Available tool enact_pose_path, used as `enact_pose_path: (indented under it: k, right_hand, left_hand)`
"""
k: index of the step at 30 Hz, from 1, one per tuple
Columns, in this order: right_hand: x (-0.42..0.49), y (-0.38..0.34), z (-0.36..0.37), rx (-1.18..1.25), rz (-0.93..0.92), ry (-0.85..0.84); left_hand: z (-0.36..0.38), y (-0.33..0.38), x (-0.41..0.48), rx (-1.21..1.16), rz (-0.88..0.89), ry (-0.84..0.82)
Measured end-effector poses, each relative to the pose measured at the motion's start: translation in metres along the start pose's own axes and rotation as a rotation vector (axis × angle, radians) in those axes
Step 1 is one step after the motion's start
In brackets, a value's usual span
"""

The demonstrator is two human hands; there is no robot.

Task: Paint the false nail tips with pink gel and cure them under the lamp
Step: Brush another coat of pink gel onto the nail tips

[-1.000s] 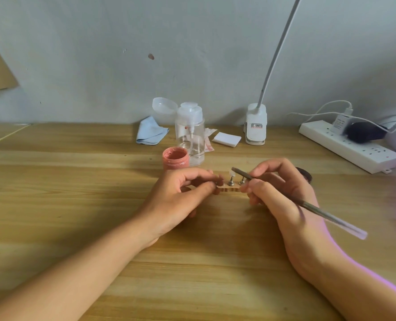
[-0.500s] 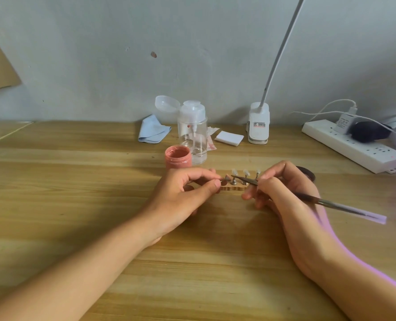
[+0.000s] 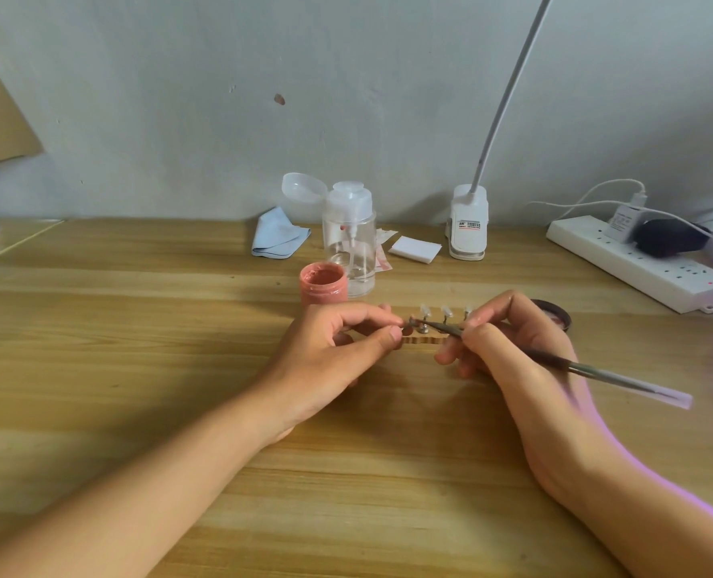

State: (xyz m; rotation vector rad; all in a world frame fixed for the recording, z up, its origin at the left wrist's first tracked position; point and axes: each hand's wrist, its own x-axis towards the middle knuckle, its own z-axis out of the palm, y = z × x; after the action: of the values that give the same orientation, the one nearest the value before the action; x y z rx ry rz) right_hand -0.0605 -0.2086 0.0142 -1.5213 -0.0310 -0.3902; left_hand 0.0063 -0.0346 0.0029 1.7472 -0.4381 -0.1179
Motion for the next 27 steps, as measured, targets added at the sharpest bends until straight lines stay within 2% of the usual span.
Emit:
enact_pose_path:
  k: [7, 18, 27]
  right_hand:
    - [0.0007, 0.0010, -0.0031, 0.080, -0.077, 0.012]
    - [0.0046, 0.0010, -0.0001, 0.009, -0.017, -0.114]
    - [0.0038, 0.0006, -0.0005, -0.012, -0.017, -0.092]
  left_hand:
    - [0.0009, 0.0005, 0.0008, -0.018, -0.012, -0.005]
    - [0.0008, 0.0005, 0.0013, -0.038, 0.008, -0.019]
    - [0.0002, -0.0001, 0.0010, -0.047, 0.005, -0.019]
